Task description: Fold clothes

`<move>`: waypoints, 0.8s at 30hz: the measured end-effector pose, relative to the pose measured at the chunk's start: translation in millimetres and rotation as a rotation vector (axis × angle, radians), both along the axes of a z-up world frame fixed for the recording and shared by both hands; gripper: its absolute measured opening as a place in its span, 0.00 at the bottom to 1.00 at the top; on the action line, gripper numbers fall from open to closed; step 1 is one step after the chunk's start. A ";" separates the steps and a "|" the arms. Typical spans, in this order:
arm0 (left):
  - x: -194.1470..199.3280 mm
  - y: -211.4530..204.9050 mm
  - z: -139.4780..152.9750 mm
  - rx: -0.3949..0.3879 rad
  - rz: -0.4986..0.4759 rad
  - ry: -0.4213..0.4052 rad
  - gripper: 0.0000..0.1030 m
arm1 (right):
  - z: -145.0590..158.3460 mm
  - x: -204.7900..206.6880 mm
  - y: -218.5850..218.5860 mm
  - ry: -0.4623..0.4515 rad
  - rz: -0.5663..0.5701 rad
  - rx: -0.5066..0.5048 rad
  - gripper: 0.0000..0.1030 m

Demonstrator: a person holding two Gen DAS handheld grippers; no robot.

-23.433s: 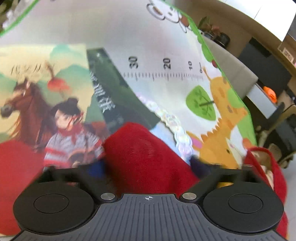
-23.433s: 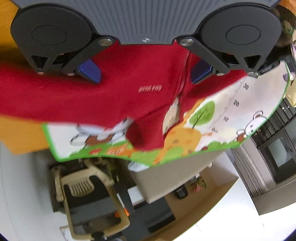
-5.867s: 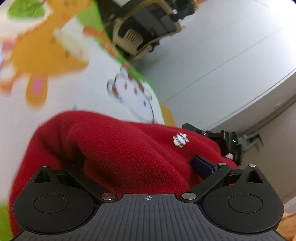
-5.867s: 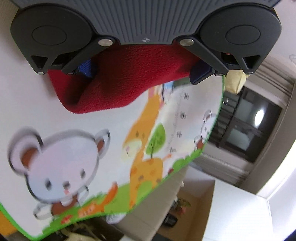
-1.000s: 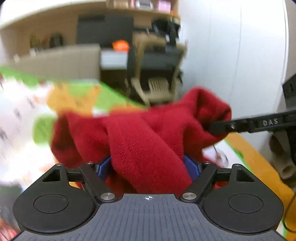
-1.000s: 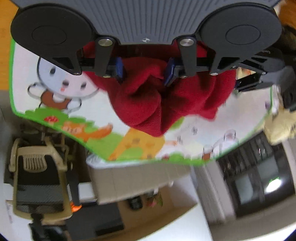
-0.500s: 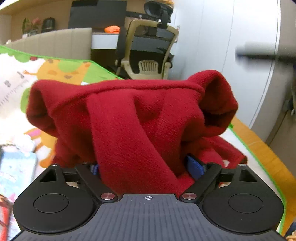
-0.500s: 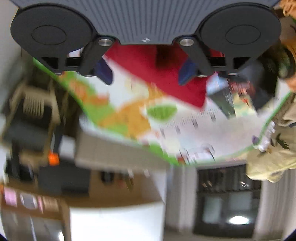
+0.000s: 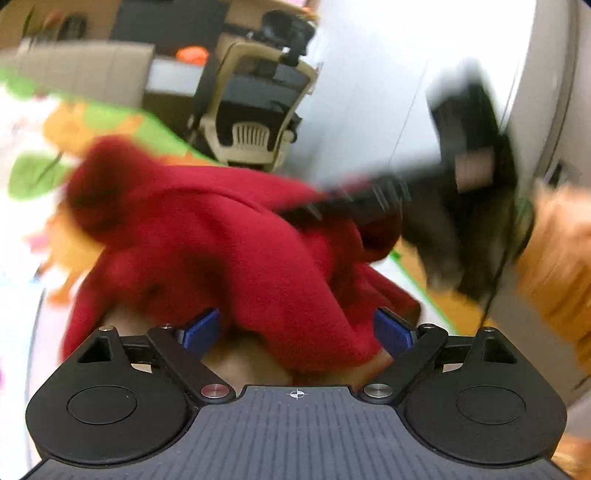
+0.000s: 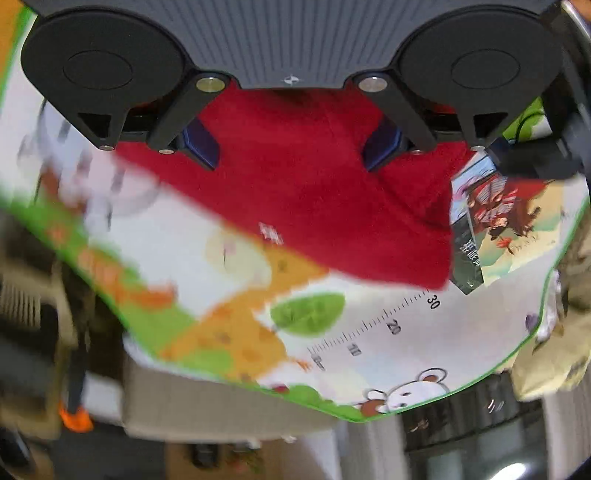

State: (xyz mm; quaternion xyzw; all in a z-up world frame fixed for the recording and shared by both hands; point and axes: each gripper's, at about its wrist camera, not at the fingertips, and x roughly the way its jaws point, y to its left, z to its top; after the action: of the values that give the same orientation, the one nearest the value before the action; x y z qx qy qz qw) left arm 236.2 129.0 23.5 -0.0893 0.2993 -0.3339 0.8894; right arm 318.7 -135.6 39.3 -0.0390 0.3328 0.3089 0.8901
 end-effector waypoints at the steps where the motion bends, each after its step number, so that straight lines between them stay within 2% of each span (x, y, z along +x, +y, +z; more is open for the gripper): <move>1: -3.1 20.2 7.6 -0.044 0.032 0.008 0.91 | -2.6 -11.7 -2.2 -0.036 0.004 -0.013 0.83; 5: -5.4 73.2 50.8 -0.233 0.186 -0.077 0.92 | -8.5 -44.2 1.8 -0.120 -0.006 -0.073 0.83; 7: 6.1 74.9 69.2 -0.286 0.198 -0.157 0.93 | -9.4 -55.1 2.5 -0.151 -0.002 -0.103 0.83; 9: 24.4 60.6 78.7 -0.301 0.178 -0.189 0.93 | -8.7 -58.0 -1.4 -0.148 -0.008 -0.102 0.83; 12: 57.2 24.5 61.9 -0.267 0.100 -0.096 0.94 | -3.1 -61.2 -3.5 -0.160 -0.018 -0.098 0.83; 14: 76.2 0.7 29.8 -0.212 0.070 0.041 0.93 | 6.1 -65.5 -18.5 -0.144 -0.049 -0.043 0.83; 16: 76.5 -13.9 -3.5 -0.144 0.060 0.117 0.93 | 15.4 -69.9 -33.7 -0.127 -0.080 0.013 0.85; 17: 72.2 -18.0 -16.1 -0.115 0.058 0.124 0.94 | 17.5 -70.2 -50.9 -0.094 -0.137 0.078 0.85; 19: 61.8 -21.0 -23.2 -0.106 0.061 0.089 0.95 | 17.3 -69.0 -83.2 -0.020 -0.261 0.201 0.93; 21: 59.8 -23.4 -20.2 -0.101 0.059 0.079 0.95 | 3.6 -62.8 -110.3 0.086 -0.363 0.322 0.94; 24: 64.7 -26.9 -18.7 -0.082 0.056 0.071 0.95 | -28.9 -55.7 -120.8 0.226 -0.442 0.432 0.99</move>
State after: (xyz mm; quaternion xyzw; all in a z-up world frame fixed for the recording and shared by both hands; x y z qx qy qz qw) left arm 300.9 102.0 4.8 -0.1457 0.3140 -0.3176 0.8828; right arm 263.0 -256.4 10.4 0.2586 0.3568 0.1741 0.8806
